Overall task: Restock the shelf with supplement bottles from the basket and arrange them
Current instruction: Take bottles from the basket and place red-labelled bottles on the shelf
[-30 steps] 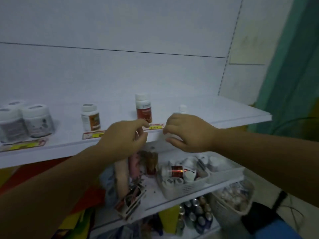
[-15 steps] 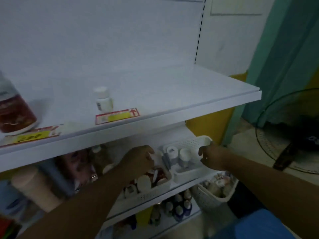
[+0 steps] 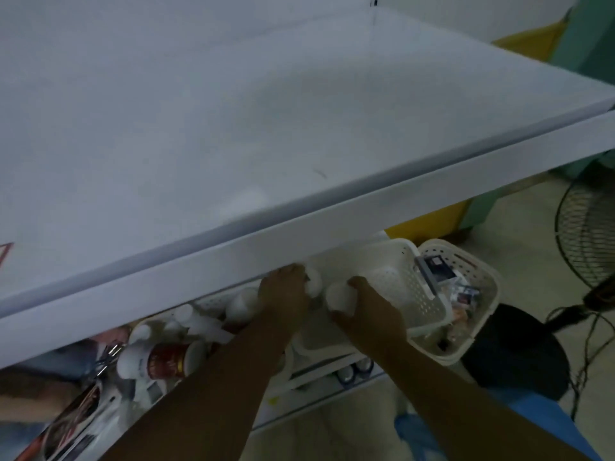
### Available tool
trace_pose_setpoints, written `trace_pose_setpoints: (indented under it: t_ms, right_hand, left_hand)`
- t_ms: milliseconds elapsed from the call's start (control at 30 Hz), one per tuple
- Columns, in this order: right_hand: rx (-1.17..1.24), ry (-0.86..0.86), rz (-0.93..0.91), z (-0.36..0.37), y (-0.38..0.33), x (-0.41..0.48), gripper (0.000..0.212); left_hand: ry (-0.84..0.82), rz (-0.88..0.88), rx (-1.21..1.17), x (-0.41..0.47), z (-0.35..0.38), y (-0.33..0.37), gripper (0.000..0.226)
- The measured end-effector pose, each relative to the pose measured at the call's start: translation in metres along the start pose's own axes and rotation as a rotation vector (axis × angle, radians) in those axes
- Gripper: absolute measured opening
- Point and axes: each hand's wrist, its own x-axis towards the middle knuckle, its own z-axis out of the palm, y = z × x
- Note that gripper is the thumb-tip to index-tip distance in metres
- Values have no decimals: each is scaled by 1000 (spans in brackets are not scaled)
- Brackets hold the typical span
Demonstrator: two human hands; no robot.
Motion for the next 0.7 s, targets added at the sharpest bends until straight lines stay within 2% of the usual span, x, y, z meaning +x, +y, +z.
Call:
trace_pose_setpoints:
  t_ms: [133, 200, 267, 333, 433, 533, 600, 700]
  right_hand:
    - [40, 49, 48, -1, -1, 1, 55]
    - [170, 77, 68, -8, -3, -1, 51]
    - [394, 143, 101, -20, -9, -5, 40]
    - [524, 181, 100, -34, -21, -12, 41]
    - [754, 1, 105, -47, -54, -40, 41]
    - [1077, -259, 94, -51, -99, -85, 36]
    - [1183, -347, 96, -46, -136, -116, 33]
    - [1260, -421, 97, -29, -199, -166, 34]
  left_hand:
    - [29, -63, -35, 2, 4, 8, 57]
    - [55, -71, -107, -1, -5, 12, 58]
    - [72, -93, -288, -13, -22, 13, 56]
    - [31, -69, -597, -33, -44, 6, 45]
    - [-53, -55, -1047, -91, -78, -19, 46]
    - [-12, -158, -1399, -162, -103, -53, 43]
    - [18, -204, -1651, -208, -114, -76, 39]
    - [74, -213, -1957, -276, -133, -111, 45]
